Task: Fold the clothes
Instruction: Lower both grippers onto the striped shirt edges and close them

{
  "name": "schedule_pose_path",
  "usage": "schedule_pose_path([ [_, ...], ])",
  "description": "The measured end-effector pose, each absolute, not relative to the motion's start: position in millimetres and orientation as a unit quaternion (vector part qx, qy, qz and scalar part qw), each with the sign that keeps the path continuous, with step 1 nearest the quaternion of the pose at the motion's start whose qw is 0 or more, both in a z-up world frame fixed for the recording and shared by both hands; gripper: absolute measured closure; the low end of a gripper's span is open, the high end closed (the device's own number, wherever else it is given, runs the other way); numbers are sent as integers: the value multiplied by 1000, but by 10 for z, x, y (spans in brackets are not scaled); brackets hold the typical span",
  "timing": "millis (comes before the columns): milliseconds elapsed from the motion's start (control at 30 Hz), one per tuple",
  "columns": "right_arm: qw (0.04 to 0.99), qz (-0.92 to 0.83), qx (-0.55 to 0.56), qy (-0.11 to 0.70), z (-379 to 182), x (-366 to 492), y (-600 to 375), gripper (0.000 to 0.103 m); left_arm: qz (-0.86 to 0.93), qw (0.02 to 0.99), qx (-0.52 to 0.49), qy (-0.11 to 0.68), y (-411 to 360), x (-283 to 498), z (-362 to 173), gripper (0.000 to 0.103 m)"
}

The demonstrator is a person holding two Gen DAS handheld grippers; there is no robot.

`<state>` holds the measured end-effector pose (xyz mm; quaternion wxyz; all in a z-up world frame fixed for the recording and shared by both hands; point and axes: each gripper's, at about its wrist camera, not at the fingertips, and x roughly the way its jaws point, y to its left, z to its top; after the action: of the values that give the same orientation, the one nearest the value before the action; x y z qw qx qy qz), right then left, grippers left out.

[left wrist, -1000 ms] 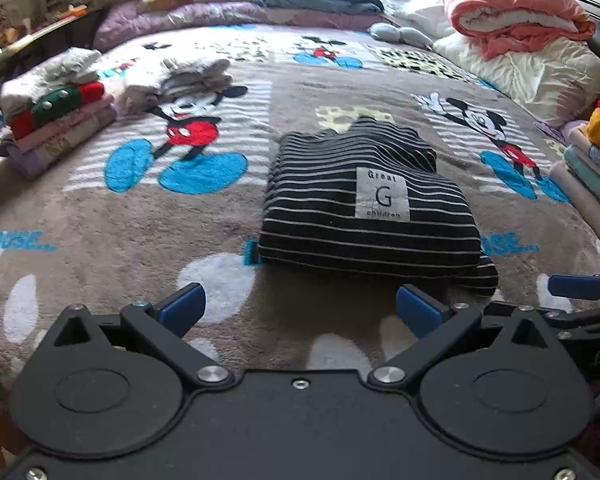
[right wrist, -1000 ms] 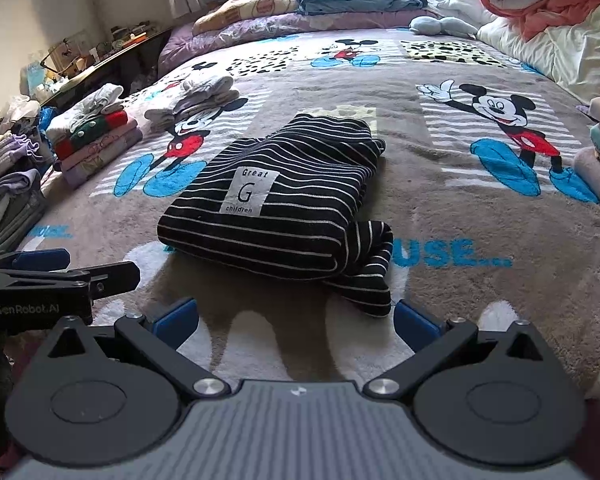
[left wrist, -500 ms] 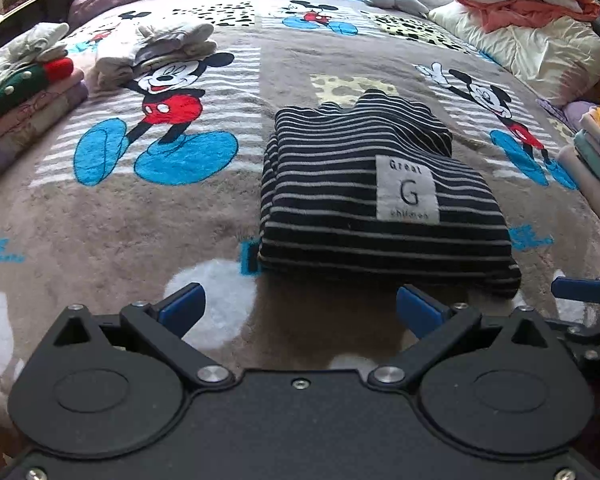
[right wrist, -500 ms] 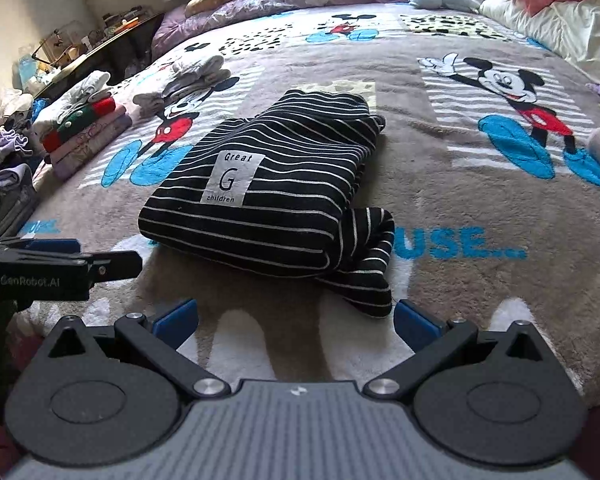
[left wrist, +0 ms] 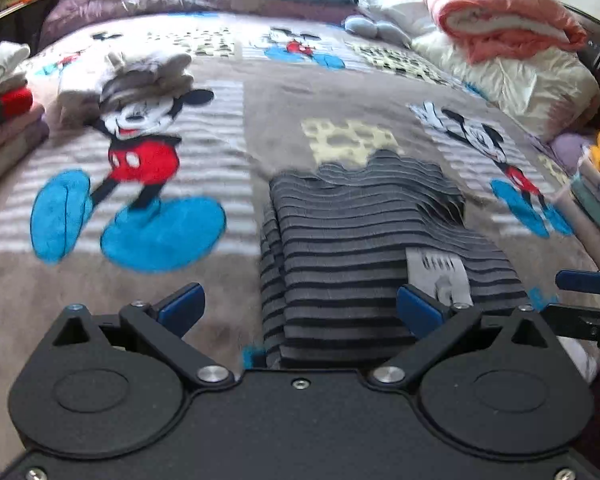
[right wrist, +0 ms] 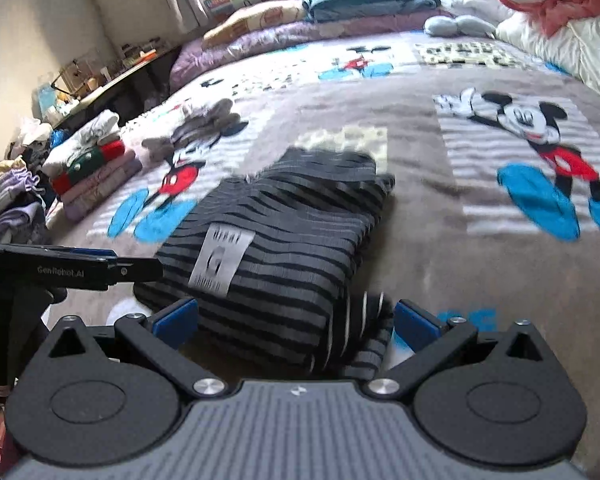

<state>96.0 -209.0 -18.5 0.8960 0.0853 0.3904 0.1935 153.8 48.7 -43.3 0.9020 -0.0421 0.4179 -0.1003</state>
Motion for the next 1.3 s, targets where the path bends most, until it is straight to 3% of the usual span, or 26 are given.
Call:
schedule_pose_path([
  [600,886,231,134,378,-427,2068,-2410,0,-147,888,-38,434,632,2506,-665,3],
  [700,887,235,124,378,-493,2189,-2396,0,-159,885,-46,435,642,2612,-708,9],
  [800,883,245,125,380,-578,2321,-2395,1,-170,881,-55,438,651,2707,-753,22],
  [1067,874,284,116,377,-700,2520,-2336,25,-203,868,-73,448,656,2873,-828,53],
  [1300,871,310,87,371,-678,2541,-2259,47,-219,860,-53,457,607,2932,-799,65],
])
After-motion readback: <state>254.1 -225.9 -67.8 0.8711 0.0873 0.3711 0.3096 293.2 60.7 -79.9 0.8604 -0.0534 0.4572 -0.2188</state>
